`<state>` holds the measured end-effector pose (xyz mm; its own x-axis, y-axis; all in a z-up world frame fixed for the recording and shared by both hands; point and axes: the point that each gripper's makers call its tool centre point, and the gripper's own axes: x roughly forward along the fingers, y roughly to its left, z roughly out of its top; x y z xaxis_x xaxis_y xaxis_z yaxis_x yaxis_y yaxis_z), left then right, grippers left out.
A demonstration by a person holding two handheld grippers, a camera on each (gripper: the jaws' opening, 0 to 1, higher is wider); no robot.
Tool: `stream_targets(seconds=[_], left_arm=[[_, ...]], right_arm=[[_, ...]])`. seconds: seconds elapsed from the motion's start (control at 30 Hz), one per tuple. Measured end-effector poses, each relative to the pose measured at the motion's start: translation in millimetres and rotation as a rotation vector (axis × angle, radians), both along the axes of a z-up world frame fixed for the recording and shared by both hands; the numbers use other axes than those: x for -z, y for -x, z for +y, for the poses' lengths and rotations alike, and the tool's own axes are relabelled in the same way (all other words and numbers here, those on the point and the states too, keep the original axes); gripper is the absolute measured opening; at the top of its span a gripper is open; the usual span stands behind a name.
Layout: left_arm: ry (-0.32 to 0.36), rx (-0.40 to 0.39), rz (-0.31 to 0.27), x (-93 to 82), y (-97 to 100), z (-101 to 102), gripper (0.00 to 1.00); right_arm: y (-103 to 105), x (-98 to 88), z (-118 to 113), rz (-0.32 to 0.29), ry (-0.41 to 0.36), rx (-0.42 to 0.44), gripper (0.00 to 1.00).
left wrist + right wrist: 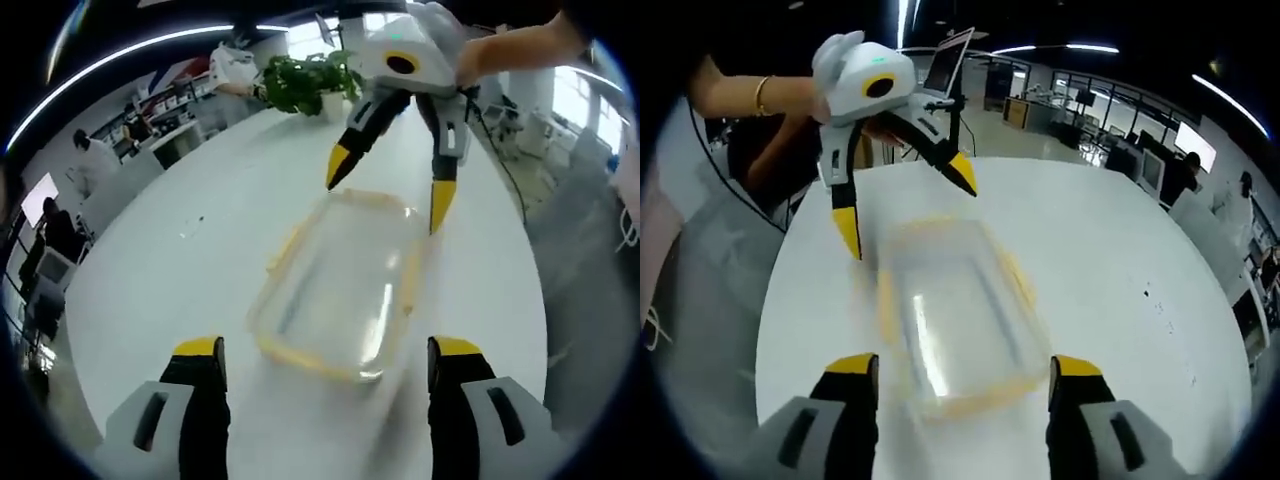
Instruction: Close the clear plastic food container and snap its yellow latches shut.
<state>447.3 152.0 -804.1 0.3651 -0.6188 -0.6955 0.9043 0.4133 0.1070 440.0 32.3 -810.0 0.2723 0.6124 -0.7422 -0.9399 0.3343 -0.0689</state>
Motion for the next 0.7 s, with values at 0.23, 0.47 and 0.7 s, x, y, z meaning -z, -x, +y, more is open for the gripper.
stream_targets(seconds=[0.23, 0.47, 0.7], left_arm=[[0.05, -0.065, -0.003, -9.6, 21.4, 3, 0.8], [0.124, -0.136, -0.017, -24.3, 41.1, 0, 0.79], [0.166, -0.125, -0.03, -35.4, 72.3, -7, 0.81]], right_arm=[[9, -13.5, -12, -0.047, -0.023, 0.075, 0.69], [20, -19.2, -28, -0.077, -0.047, 0.204, 0.68], [49, -26.4, -35, -0.086, -0.087, 0.248, 0.67]])
